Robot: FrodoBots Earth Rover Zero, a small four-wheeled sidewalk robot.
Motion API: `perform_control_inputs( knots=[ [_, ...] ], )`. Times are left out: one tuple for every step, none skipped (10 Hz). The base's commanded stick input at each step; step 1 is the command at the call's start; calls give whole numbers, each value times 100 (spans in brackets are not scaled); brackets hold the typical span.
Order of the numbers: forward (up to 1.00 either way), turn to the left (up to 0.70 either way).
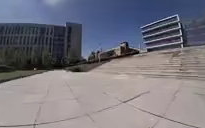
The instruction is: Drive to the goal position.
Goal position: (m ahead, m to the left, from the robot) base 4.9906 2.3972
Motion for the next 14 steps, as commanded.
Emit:
perform_control_inputs(
  knots=[
    [70, 5],
    [70, 20],
    [70, 34],
    [70, 36],
    [70, 36],
    [70, 36],
    [70, 29],
    [70, 6],
    [70, 1],
    [70, 1],
    [70, 1],
    [70, 1],
    [70, 1],
    [70, 1]
  ],
)
